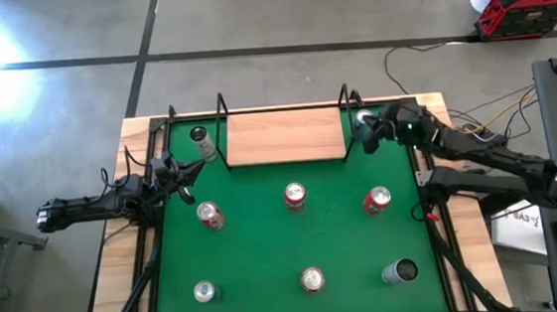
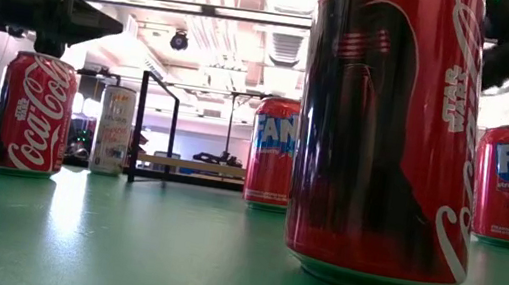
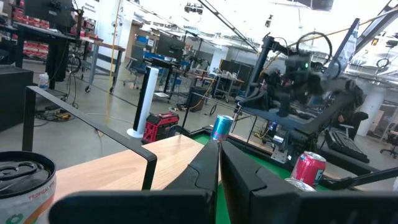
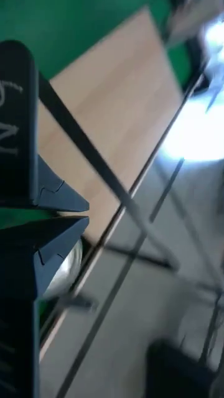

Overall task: Place canned beverage on shelf
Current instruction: Put the top blue soda can onto the shelf

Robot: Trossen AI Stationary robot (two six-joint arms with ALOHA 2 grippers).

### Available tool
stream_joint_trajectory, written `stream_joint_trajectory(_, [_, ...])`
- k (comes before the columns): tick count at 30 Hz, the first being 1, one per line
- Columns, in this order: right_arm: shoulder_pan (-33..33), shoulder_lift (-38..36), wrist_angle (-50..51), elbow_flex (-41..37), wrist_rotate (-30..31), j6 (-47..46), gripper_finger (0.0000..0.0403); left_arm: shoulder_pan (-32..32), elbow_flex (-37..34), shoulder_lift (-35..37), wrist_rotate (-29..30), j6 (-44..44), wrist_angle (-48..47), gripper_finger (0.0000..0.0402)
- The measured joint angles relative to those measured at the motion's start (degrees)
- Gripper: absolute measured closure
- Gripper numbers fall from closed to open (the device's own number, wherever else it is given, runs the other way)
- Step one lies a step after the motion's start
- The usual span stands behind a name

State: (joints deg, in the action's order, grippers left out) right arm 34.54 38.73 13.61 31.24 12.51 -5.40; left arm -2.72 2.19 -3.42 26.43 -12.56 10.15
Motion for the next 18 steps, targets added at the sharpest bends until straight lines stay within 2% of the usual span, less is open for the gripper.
stream_joint_trajectory(8, [0.0,6.7,22.5,14.2,1.1,-6.4,0.0385,0.0,0.0,0.0,0.0,0.0,0.0,0.0402])
stream_joint_trajectory(18, [1.1,20.5,34.5,26.6,0.9,-6.7,0.0385,0.0,0.0,0.0,0.0,0.0,0.0,0.0402])
